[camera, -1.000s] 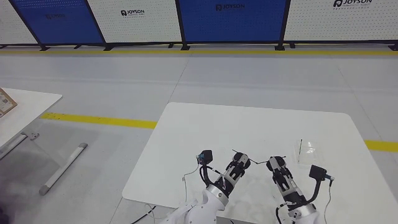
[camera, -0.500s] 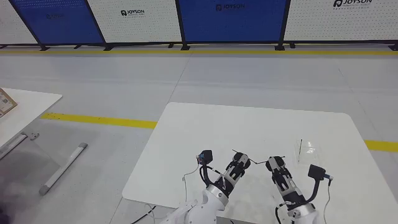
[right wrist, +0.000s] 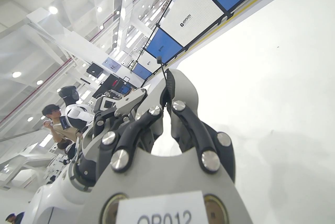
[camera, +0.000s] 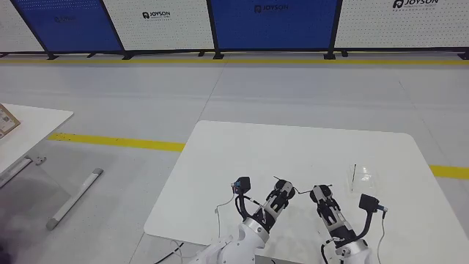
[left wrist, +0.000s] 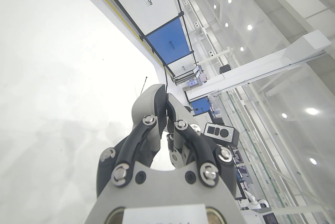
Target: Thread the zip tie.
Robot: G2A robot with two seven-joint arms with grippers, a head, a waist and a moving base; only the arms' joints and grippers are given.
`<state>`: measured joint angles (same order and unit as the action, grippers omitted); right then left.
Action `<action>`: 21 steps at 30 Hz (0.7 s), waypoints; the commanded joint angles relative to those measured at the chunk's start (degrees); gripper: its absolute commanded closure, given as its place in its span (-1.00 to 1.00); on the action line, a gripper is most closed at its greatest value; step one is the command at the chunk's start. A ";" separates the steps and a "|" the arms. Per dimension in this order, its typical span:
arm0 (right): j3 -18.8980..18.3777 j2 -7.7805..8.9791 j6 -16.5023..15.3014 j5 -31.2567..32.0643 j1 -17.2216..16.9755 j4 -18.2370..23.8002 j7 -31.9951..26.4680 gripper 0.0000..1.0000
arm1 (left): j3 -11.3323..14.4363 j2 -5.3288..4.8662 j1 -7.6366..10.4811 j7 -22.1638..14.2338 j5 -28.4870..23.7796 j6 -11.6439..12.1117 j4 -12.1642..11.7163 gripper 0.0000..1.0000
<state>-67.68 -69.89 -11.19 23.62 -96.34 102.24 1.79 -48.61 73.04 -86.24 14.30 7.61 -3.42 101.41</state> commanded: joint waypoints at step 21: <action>-0.42 -0.83 -0.48 -5.86 0.48 -1.82 2.59 1.00 | -0.10 1.05 -0.16 1.39 -4.62 3.34 -1.08 1.00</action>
<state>-68.06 -70.68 -11.66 17.80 -95.84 100.47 4.14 -48.67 74.04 -86.32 15.50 3.11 -0.26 100.39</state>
